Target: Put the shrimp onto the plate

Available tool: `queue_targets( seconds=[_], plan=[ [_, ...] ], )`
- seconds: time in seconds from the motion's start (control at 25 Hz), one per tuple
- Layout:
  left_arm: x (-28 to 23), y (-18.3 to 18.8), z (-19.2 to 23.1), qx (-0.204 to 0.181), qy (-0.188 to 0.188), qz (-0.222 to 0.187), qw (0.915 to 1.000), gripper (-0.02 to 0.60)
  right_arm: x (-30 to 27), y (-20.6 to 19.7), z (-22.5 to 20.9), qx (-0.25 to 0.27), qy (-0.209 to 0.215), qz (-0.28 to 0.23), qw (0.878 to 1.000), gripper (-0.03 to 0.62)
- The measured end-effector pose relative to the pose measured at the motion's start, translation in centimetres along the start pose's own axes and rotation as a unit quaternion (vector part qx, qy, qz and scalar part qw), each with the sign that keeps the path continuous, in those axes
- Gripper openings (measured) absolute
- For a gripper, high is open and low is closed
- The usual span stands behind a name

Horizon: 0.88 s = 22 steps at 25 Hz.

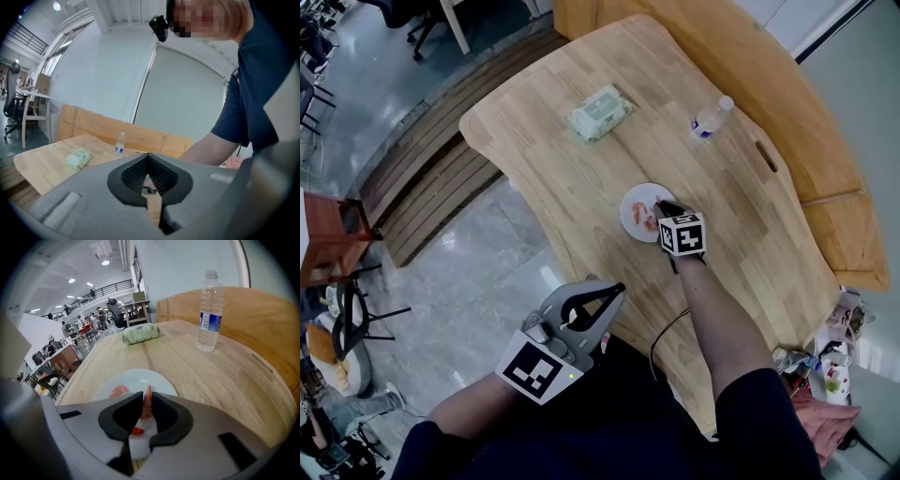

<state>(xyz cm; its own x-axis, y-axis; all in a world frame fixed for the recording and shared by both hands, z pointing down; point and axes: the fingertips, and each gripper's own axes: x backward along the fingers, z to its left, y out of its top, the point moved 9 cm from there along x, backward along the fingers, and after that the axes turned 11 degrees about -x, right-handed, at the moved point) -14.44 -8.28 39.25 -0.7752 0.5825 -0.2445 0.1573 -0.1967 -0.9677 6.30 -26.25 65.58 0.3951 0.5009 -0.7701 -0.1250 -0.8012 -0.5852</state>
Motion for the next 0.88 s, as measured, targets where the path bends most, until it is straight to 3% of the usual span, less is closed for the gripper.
queue_targets(
  seconds=[0.48, 0.88],
  plan=[
    [0.3, -0.1, -0.5, 0.001, 0.004, 0.007, 1.0, 0.005, 0.0, -0.1, -0.1, -0.022, -0.003, -0.017, 1.0, 0.08],
    [0.8, 0.6, -1.8, -0.004, -0.002, 0.0, 1.0, 0.005, 3.7, 0.6, 0.5, -0.014, 0.008, -0.055, 0.998, 0.084]
  ],
)
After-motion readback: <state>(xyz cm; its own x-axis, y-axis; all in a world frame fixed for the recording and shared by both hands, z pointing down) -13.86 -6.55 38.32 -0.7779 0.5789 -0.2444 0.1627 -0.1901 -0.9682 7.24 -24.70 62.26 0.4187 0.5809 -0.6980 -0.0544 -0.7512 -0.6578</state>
